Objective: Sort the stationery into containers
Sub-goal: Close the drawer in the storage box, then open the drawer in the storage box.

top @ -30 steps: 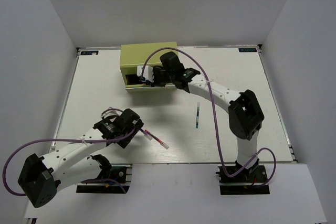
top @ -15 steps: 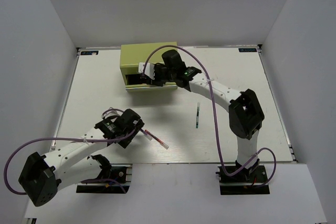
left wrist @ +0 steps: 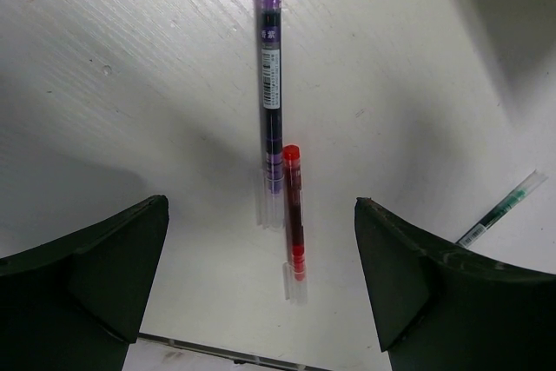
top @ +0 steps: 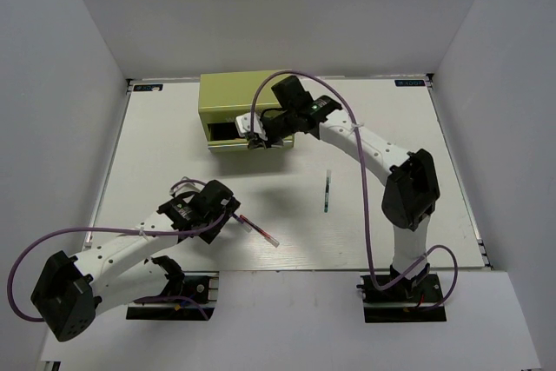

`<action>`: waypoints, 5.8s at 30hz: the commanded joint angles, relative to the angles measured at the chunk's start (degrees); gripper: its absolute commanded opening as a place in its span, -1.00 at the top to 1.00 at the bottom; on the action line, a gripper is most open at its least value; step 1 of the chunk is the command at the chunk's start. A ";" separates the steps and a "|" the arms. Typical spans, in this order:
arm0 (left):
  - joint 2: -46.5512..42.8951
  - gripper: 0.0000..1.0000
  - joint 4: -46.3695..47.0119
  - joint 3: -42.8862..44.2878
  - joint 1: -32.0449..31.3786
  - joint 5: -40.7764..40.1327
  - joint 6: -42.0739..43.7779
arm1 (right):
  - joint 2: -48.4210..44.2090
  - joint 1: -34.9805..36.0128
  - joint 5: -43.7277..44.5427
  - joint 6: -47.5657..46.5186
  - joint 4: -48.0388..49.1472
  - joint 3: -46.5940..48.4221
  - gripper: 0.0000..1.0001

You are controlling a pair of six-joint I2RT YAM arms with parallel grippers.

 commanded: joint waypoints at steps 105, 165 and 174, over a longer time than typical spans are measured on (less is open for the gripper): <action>51.28 -0.01 105.94 2.13 14.31 -2.49 8.20 | -31.55 -19.10 12.85 35.50 23.15 -44.16 0.63; 67.20 0.97 131.69 1.70 12.72 -9.62 2.57 | -31.56 -20.07 13.55 31.63 18.66 -41.26 0.52; 62.55 0.99 131.69 -5.24 11.67 -8.55 2.57 | -30.94 -19.89 12.23 32.16 18.93 -40.82 0.38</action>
